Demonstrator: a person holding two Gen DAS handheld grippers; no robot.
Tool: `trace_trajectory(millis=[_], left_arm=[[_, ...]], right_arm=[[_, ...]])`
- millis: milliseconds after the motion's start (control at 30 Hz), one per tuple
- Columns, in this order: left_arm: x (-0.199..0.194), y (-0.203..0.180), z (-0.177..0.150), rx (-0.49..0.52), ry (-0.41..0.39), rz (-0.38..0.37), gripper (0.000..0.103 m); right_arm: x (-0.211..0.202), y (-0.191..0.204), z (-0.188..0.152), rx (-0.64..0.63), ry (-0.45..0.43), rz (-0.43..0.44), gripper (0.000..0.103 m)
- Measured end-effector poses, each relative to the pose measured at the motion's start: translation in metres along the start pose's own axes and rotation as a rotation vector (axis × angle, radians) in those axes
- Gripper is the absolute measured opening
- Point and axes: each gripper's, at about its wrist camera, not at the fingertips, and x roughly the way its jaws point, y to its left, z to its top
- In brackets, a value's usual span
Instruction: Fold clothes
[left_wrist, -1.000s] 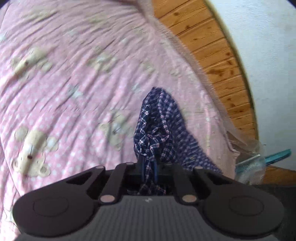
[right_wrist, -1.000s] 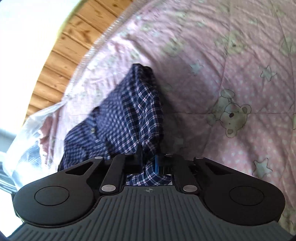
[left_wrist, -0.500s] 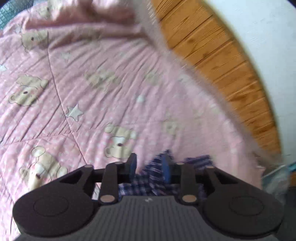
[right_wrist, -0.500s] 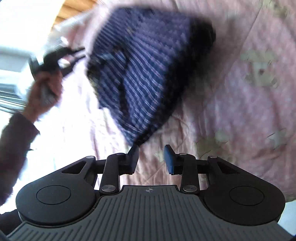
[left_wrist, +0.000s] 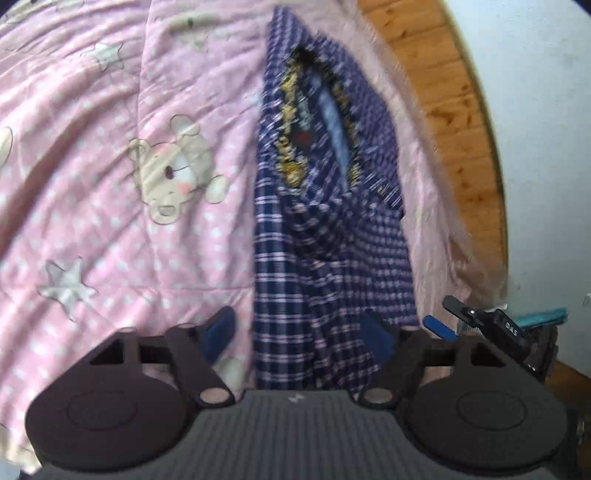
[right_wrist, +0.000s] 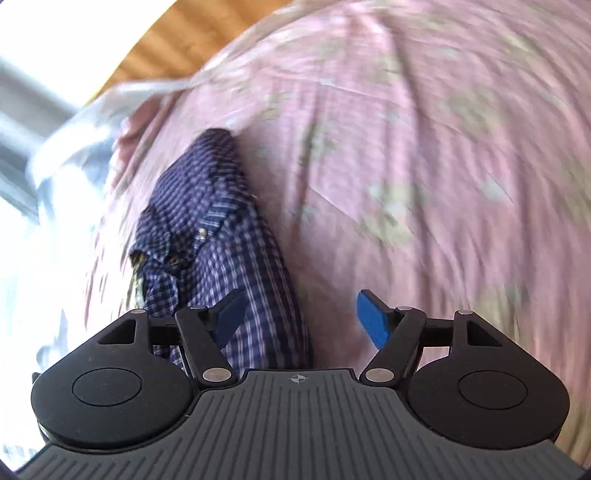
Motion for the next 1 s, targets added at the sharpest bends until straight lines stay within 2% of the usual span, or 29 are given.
trace_trajectory(millis=[167, 300, 500, 533, 567, 633, 667, 700, 733, 767, 800, 900, 1000], left_arm=[[0.009, -0.011, -0.024, -0.069, -0.098, -0.002, 0.083], [0.006, -0.017, -0.032, -0.104, -0.147, 0.015, 0.081], [0.002, -0.013, -0.041, -0.056, -0.157, 0.006, 0.080], [0.003, -0.013, -0.043, -0.048, -0.164, 0.001, 0.068], [0.005, -0.011, -0.044, -0.048, -0.163, 0.000, 0.045], [0.005, -0.009, -0.043, -0.042, -0.150, 0.021, 0.022], [0.002, -0.008, -0.042, -0.039, -0.145, 0.017, 0.018], [0.000, -0.007, -0.041, -0.036, -0.139, 0.013, 0.017], [-0.006, -0.012, -0.030, -0.010, -0.122, 0.000, 0.015], [-0.014, -0.019, -0.016, 0.025, -0.100, -0.016, 0.014], [-0.022, -0.027, -0.002, 0.060, -0.078, -0.032, 0.014], [-0.044, -0.048, 0.040, 0.164, -0.013, -0.081, 0.013], [-0.067, -0.070, 0.082, 0.268, 0.053, -0.129, 0.013]], right_arm=[[0.045, -0.001, 0.053, -0.134, 0.058, 0.101, 0.071], [0.094, 0.018, 0.103, -0.196, 0.081, 0.155, 0.076], [0.173, 0.056, 0.155, -0.237, 0.093, 0.168, 0.077], [0.188, 0.061, 0.161, -0.241, 0.094, 0.173, 0.077], [0.202, 0.066, 0.165, -0.250, 0.091, 0.183, 0.079], [0.213, 0.077, 0.166, -0.295, 0.076, 0.227, 0.079], [0.217, 0.082, 0.166, -0.314, 0.083, 0.241, 0.047], [0.221, 0.087, 0.165, -0.332, 0.087, 0.248, 0.034], [0.219, 0.091, 0.163, -0.339, 0.079, 0.243, 0.028], [0.212, 0.091, 0.161, -0.328, 0.061, 0.251, 0.016], [0.205, 0.091, 0.160, -0.305, 0.044, 0.264, 0.008], [0.165, 0.085, 0.156, -0.218, -0.029, 0.293, 0.008], [0.117, 0.080, 0.151, -0.155, -0.115, 0.265, 0.007]])
